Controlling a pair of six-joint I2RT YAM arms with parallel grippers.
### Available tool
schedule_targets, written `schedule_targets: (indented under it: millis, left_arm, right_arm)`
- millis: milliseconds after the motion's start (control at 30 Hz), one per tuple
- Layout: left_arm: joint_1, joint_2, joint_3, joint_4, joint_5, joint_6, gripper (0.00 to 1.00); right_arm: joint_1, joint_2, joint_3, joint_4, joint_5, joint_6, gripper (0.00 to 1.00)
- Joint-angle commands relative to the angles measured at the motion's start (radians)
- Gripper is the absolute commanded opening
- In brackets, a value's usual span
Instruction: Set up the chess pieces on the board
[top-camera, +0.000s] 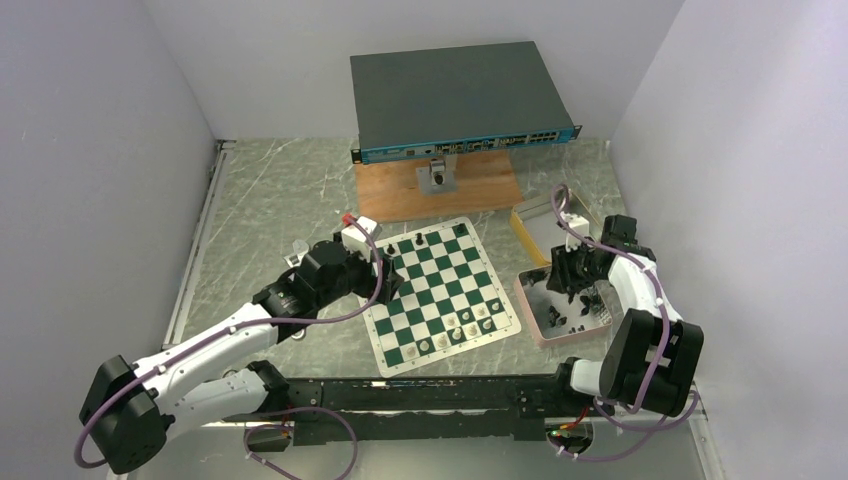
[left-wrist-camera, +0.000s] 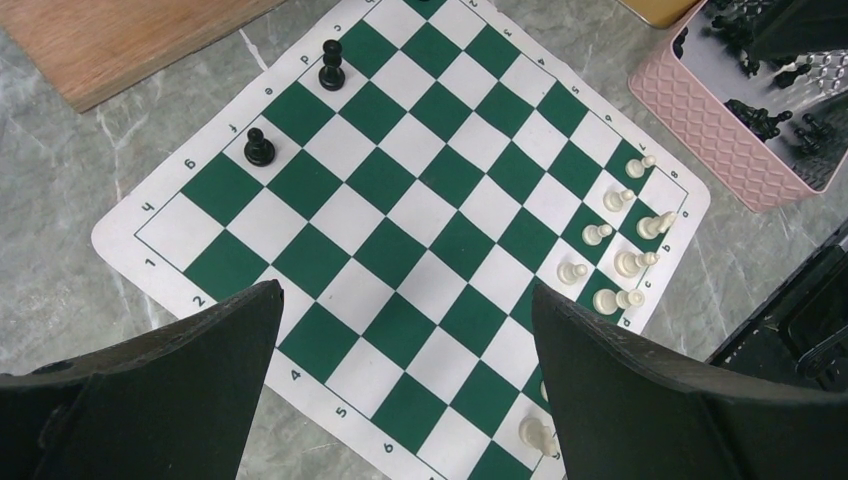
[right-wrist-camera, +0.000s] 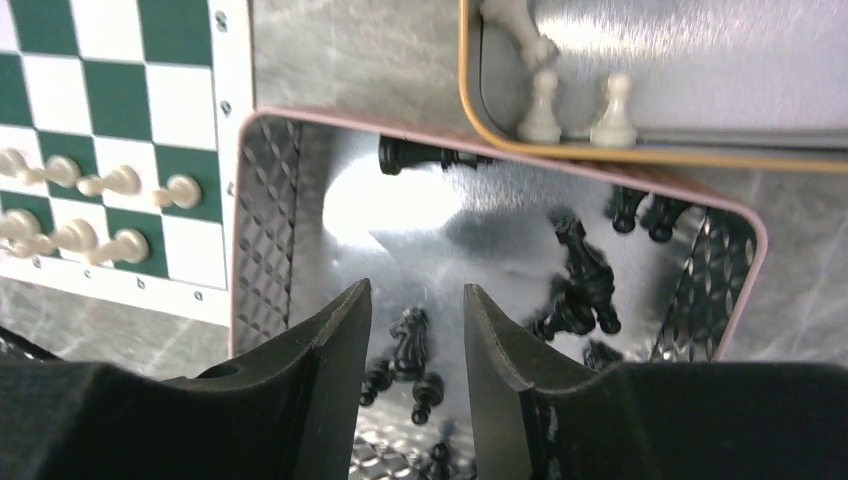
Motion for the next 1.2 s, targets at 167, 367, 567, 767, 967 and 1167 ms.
schedule_targets:
  millis: [167, 367, 567, 767, 967, 1167]
  left_arm:
    - [0.002, 0.002, 0.022, 0.009, 0.012, 0.006, 1.00]
    - [0.001, 0.008, 0.028, 0.004, 0.010, 0.005, 0.99]
    - [0.002, 0.041, 0.043, 0.013, 0.029, -0.007, 0.99]
    - [0.002, 0.042, 0.036, 0.025, 0.030, -0.029, 0.99]
    - [0.003, 0.038, 0.034, 0.027, 0.030, -0.044, 0.99]
    - [0.002, 0.050, 0.042, 0.028, 0.030, -0.050, 0.99]
  right_arm:
    - [0.005, 0.035, 0.019, 0.218, -0.172, 0.235, 0.39]
    - [0.037, 0.044, 0.010, 0.228, -0.159, 0.224, 0.39]
    - [0.143, 0.049, -0.008, 0.273, -0.033, 0.266, 0.39]
    - [0.209, 0.091, 0.004, 0.278, 0.126, 0.279, 0.38]
    - [0.234, 0.074, -0.002, 0.283, 0.159, 0.269, 0.36]
    - [0.290, 0.107, 0.006, 0.293, 0.208, 0.270, 0.36]
